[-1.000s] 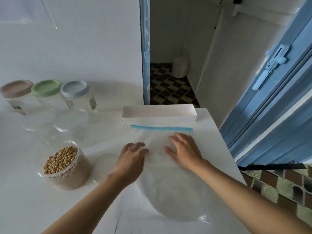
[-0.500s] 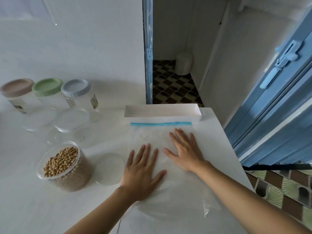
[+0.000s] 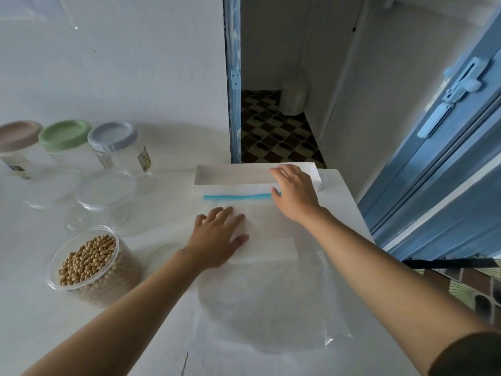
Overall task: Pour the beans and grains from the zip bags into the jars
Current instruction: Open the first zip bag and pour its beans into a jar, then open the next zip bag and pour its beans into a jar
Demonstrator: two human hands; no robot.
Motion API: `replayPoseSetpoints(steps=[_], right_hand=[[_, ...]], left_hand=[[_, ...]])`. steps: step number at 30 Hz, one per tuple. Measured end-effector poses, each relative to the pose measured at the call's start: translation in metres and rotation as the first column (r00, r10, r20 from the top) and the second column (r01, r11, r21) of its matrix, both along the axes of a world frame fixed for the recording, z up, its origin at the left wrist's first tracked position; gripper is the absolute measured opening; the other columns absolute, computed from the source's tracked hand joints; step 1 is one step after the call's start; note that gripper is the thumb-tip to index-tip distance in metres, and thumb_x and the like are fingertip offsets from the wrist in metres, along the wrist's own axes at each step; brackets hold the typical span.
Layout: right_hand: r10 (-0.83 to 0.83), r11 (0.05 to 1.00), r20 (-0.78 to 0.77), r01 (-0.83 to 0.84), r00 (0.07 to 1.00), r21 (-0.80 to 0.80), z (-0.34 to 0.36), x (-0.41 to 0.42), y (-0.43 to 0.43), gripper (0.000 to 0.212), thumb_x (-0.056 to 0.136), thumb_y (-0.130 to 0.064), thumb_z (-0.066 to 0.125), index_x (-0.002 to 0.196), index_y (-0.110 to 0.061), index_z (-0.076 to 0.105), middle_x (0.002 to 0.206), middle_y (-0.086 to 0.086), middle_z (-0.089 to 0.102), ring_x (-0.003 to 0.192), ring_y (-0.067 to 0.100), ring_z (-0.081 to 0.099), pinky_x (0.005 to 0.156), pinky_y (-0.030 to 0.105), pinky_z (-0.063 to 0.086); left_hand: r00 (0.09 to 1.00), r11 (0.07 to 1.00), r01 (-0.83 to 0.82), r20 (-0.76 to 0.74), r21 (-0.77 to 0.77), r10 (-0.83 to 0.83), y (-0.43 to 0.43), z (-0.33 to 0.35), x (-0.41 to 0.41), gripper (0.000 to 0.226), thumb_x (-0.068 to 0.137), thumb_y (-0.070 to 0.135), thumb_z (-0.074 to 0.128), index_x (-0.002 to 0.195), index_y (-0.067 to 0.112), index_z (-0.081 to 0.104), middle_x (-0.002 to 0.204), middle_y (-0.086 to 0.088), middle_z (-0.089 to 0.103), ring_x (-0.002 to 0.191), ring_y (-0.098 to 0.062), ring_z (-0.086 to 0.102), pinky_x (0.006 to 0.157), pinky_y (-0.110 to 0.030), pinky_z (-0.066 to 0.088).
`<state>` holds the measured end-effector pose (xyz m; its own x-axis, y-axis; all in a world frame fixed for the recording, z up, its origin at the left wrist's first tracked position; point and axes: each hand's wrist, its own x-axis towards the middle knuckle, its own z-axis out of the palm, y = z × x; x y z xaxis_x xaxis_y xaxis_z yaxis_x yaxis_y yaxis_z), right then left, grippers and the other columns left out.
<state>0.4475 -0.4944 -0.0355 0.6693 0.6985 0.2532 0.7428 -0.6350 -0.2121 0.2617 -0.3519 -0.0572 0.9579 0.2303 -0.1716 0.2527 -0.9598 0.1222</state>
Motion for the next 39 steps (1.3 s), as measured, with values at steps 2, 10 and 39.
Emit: replayPoseSetpoints(steps=[2,10,39], right_hand=[[-0.030,0.993,-0.035,0.026,0.999,-0.111,-0.006,0.006,0.002,0.040,0.102,-0.026,0.057,0.140,-0.017,0.054,0.136,0.007,0.058,0.131,0.029,0.048,0.111,0.048,0.037],[-0.102,0.991,0.123,0.091,0.987,0.095,-0.026,0.010,-0.003,0.029,0.079,0.012,0.069,0.092,-0.014,0.069,0.075,0.003,0.066,0.073,0.027,0.059,0.076,0.040,0.040],[0.033,0.991,0.125,-0.049,0.992,0.124,-0.018,-0.083,-0.039,0.033,0.076,-0.007,0.076,0.108,-0.015,0.069,0.098,0.004,0.070,0.096,0.031,0.065,0.087,0.050,0.047]], left_hand=[[0.999,1.000,0.009,-0.053,0.008,-0.009,0.001,-0.005,-0.003,0.083,0.090,0.080,0.004,0.161,0.038,0.012,0.172,0.002,0.004,0.158,-0.022,0.004,0.122,-0.047,0.014],[1.000,1.000,0.001,0.015,-0.015,-0.001,0.008,-0.011,-0.010,0.115,0.062,0.087,-0.031,0.161,0.043,0.010,0.171,0.009,0.002,0.158,-0.017,0.003,0.122,-0.043,0.011],[0.932,0.992,-0.009,0.359,-0.123,0.053,0.016,0.018,-0.079,0.021,0.098,0.040,0.063,0.115,0.033,0.073,0.118,0.018,0.071,0.113,-0.012,0.061,0.096,-0.033,0.033]])
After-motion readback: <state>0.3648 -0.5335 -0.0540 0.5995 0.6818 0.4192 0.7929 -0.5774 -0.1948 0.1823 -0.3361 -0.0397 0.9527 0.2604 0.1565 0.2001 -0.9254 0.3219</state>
